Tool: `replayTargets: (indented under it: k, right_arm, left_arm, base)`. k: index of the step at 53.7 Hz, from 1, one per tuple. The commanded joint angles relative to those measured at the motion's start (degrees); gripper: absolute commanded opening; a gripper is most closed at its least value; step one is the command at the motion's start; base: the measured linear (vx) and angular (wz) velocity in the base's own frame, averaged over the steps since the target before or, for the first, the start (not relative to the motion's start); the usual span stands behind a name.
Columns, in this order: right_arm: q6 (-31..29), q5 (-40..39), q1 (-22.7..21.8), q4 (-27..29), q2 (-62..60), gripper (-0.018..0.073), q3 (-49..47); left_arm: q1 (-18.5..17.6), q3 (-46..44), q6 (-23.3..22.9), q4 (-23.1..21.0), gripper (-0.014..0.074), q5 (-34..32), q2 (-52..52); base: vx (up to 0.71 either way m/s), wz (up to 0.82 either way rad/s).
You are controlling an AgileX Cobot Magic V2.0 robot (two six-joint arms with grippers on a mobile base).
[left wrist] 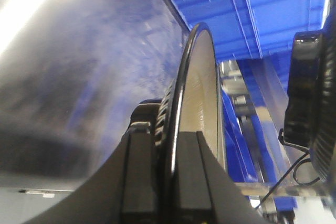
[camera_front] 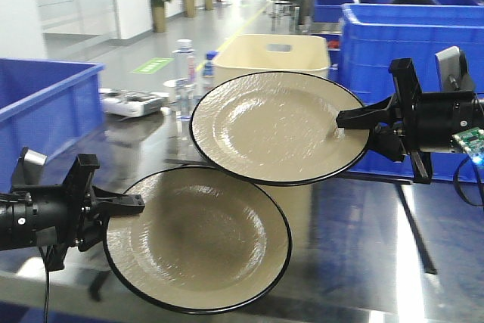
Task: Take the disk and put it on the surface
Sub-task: 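Drive the base to the steel counter holding both plates, then lower the left-held plate onto the counter and open the left gripper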
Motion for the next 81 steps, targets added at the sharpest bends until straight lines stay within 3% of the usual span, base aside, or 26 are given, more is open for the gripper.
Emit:
replayTargets:
  k: [1,28,81]
  right_arm:
    - [-0.2,-0.6,-0.3,7.8,-3.4,-0.0008,-2.4]
    - [-0.2,-0.6,-0.3,7.8,-3.4,-0.0008,-2.4]
    - [-0.2,-0.7,-0.3,7.8,-3.4,-0.0008,-2.4]
  left_arm:
    - [-0.2,-1.9,-1.1,-7.4,-0.0004,2.7,-2.7]
    - [-0.2,-1.9,-1.1,-7.4,-0.0004,2.8,-2.7]
    - [-0.2,-1.9,-1.1,-7.8,-0.0004,2.8,-2.7]
  base:
    - [0.2,-0.48]
    - [0.17,-0.32]
    - [0.06,-0.03]
